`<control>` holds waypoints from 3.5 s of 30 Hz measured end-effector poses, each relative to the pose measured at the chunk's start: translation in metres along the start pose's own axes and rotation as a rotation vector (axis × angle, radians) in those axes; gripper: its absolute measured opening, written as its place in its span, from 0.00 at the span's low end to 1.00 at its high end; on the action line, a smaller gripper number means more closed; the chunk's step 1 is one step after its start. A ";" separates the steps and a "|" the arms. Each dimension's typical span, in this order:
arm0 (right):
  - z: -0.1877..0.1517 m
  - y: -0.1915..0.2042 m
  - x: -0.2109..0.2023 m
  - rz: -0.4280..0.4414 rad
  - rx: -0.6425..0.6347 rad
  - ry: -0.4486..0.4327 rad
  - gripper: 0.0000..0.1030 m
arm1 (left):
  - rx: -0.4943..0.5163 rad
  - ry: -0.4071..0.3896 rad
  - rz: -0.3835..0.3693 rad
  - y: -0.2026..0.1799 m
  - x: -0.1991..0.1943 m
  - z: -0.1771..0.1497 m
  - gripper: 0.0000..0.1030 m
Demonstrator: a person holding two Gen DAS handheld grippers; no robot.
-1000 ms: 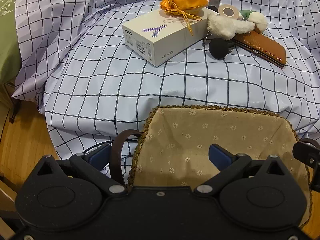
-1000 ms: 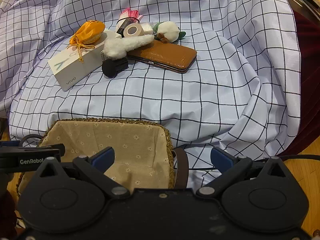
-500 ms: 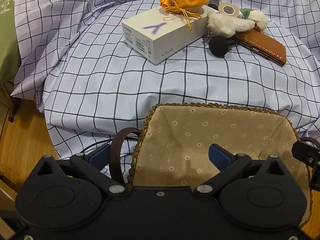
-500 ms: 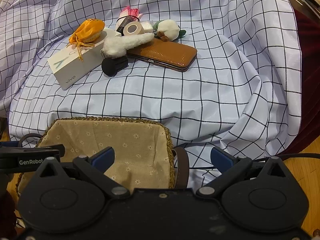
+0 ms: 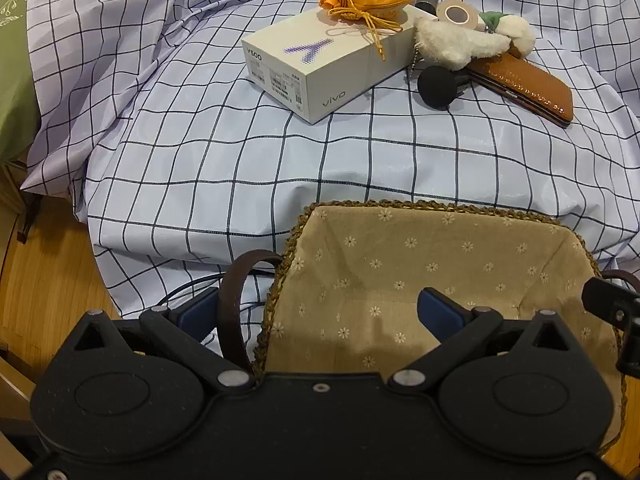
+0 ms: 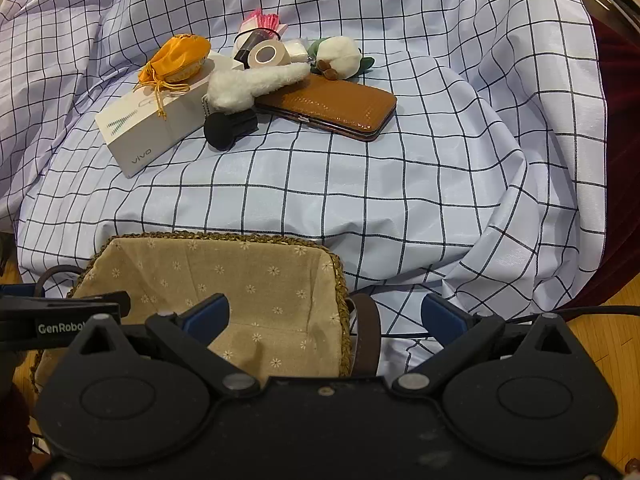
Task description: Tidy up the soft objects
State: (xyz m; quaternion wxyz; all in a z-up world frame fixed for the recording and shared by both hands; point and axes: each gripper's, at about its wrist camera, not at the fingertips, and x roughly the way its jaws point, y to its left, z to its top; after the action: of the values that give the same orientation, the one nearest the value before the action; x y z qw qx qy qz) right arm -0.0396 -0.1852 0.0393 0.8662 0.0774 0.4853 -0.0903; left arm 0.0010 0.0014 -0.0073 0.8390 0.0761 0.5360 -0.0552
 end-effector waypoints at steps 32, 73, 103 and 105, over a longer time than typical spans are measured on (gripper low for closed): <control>-0.001 0.000 0.002 0.002 -0.002 0.013 1.00 | 0.007 0.022 -0.014 0.003 0.001 -0.005 0.97; 0.126 0.003 0.033 0.098 -0.040 -0.362 0.99 | -0.001 -0.374 -0.088 0.014 0.001 0.161 0.97; 0.226 -0.013 0.157 -0.034 -0.024 -0.371 0.99 | 0.082 -0.299 -0.201 -0.018 0.078 0.214 0.88; 0.226 -0.012 0.162 -0.039 -0.022 -0.361 0.99 | 0.091 -0.310 -0.212 -0.017 0.077 0.214 0.79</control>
State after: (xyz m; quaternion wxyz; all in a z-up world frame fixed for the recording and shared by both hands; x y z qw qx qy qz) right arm 0.2277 -0.2601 0.0178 0.9380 0.0410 0.3245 -0.1143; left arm 0.2205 -0.0563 0.0103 0.8967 0.0479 0.4022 -0.1784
